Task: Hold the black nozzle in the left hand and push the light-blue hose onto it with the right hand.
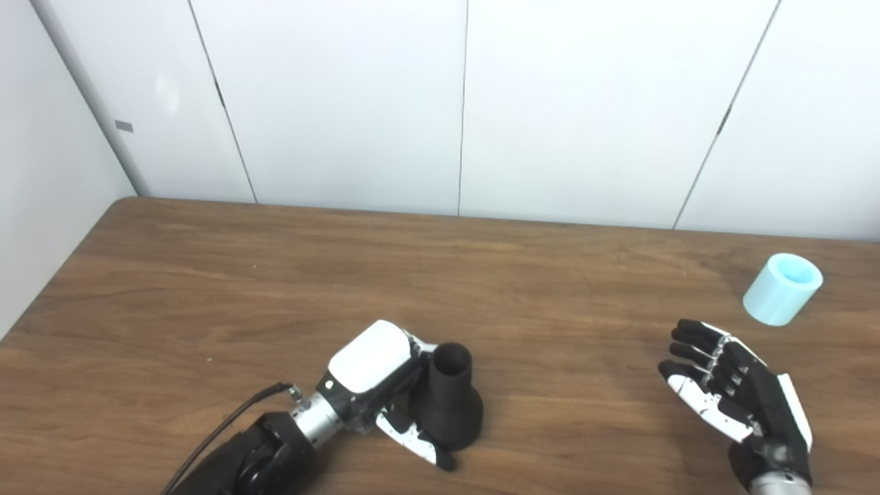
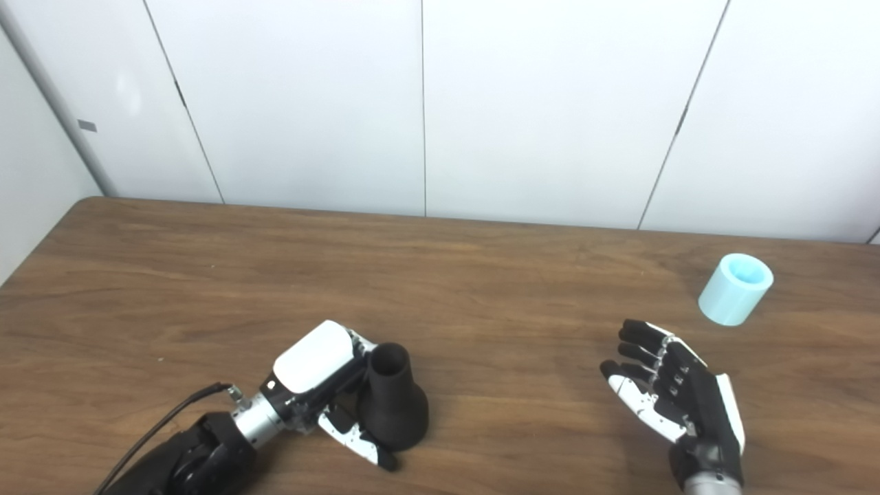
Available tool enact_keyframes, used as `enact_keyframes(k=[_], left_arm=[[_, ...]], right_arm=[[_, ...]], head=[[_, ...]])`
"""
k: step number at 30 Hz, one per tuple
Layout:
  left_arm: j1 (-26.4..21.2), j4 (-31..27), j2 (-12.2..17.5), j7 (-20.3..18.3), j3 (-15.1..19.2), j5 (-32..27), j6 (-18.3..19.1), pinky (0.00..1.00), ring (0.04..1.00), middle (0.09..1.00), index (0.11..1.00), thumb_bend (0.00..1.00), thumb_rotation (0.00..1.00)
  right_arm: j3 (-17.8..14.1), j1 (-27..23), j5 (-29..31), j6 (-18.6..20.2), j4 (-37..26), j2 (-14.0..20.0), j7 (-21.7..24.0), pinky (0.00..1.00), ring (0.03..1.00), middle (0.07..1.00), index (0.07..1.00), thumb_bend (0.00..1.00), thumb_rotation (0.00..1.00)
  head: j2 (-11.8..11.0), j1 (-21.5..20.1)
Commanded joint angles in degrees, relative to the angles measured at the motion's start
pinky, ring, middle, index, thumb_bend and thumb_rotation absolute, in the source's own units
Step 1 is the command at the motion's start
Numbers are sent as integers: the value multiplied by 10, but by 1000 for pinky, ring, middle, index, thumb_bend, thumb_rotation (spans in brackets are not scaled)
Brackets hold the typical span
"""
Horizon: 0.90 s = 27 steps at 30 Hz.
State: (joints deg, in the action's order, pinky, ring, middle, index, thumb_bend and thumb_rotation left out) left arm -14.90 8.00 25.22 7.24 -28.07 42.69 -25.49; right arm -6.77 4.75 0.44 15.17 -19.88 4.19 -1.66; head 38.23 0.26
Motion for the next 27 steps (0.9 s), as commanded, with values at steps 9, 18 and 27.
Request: enact_keyframes(k=[9, 18, 27], left_arm=[[-17, -4, -7, 30, -29, 7, -14, 312, 406, 484, 486, 522, 0], [-30, 19, -12, 54, -60, 17, -14, 323, 406, 482, 488, 522, 0], [-48, 43, -13, 83, -100, 27, -14, 312, 396, 478, 492, 522, 0]], right_arm=[[0, -16, -1, -15, -21, -2, -7, 670, 737, 735, 690, 273, 0], [0, -17, -8, -20, -18, -6, -13, 665, 731, 728, 687, 278, 0], [-2, -13, 0, -29, -18, -7, -9, 663, 736, 734, 695, 264, 0]], head=[[0, -1], [-3, -10], [-4, -29]])
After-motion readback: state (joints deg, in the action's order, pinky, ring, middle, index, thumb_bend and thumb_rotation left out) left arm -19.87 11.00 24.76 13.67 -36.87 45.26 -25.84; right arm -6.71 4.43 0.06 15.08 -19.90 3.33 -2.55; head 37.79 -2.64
